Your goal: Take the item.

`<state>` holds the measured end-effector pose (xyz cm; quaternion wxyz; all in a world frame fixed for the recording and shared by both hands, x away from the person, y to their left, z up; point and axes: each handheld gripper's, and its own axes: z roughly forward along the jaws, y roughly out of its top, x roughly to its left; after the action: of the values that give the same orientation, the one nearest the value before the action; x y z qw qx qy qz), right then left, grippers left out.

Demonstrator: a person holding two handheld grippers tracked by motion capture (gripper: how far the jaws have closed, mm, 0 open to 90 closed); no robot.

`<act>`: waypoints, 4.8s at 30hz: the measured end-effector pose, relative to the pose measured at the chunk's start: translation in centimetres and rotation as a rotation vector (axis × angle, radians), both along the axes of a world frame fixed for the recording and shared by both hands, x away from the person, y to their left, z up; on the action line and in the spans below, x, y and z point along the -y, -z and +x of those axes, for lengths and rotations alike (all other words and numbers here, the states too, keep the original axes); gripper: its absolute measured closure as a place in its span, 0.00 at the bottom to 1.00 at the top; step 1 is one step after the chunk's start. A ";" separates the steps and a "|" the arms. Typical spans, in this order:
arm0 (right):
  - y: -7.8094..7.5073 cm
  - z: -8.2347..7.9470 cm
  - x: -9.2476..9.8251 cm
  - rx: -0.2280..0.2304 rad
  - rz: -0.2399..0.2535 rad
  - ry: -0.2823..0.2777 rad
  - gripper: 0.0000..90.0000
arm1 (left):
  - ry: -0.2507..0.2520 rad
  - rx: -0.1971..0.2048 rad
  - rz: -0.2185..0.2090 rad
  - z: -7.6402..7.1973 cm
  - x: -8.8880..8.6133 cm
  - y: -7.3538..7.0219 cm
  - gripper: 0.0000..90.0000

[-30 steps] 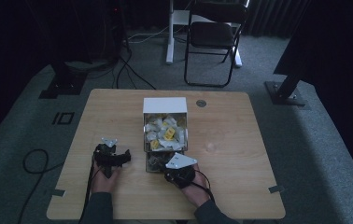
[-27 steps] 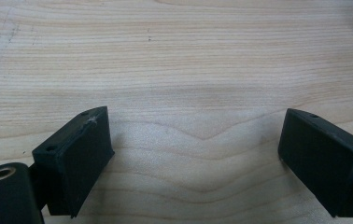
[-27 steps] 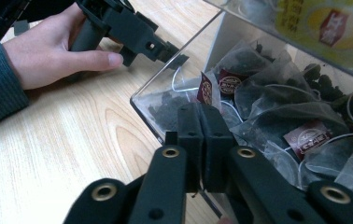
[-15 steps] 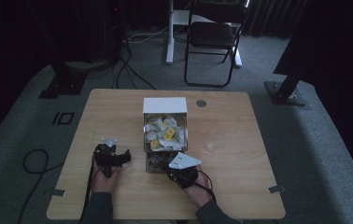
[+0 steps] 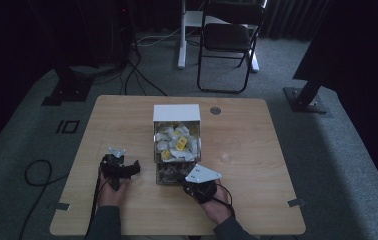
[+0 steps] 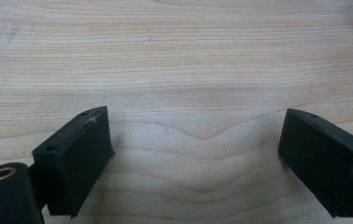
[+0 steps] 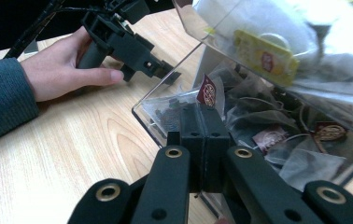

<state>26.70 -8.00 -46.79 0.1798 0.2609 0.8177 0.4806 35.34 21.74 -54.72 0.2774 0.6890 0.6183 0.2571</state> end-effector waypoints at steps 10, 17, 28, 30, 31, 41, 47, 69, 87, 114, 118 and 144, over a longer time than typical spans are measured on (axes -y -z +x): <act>-0.6 -0.6 1.3 0.010 0.007 0.024 1.00 | 0.000 0.000 0.000 0.0 0.0 0.0 0.11; -0.8 -1.2 2.2 0.020 0.011 0.039 1.00 | 0.000 0.000 0.000 0.0 0.0 0.0 0.11; -1.0 -1.8 3.3 0.037 -0.001 0.061 1.00 | 0.000 0.000 0.000 0.0 0.0 0.0 0.11; -1.2 -1.9 3.6 0.040 0.002 0.069 1.00 | 0.000 0.000 0.000 0.0 0.0 0.0 0.11; -1.2 -2.0 3.8 0.041 0.003 0.072 1.00 | 0.000 0.000 0.000 0.0 0.0 0.0 0.11; -1.2 -2.4 4.7 0.046 0.002 0.092 1.00 | 0.000 0.000 0.000 0.0 0.0 0.0 0.11; -1.4 -2.5 5.4 0.051 0.003 0.109 1.00 | 0.000 0.000 0.000 0.0 0.0 0.0 0.11; -1.4 -2.2 7.4 0.059 0.001 0.162 1.00 | 0.000 0.000 0.000 0.0 0.0 0.0 0.11; -1.8 -1.6 9.0 0.071 0.007 0.207 1.00 | 0.000 0.000 0.000 0.0 0.0 0.0 0.11; -2.1 0.0 10.4 0.071 0.026 0.268 1.00 | -0.002 0.002 -0.002 0.0 0.0 0.0 0.11; -2.1 0.2 10.5 0.071 0.026 0.272 1.00 | -0.002 0.002 -0.002 0.0 0.0 0.0 0.11; -2.7 2.3 10.8 0.072 0.036 0.301 1.00 | -0.003 0.003 -0.003 0.0 0.0 0.0 0.11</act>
<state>28.96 -18.78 -44.10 0.2744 0.3661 0.7537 0.4718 35.35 21.71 -54.74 0.2790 0.6872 0.6193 0.2576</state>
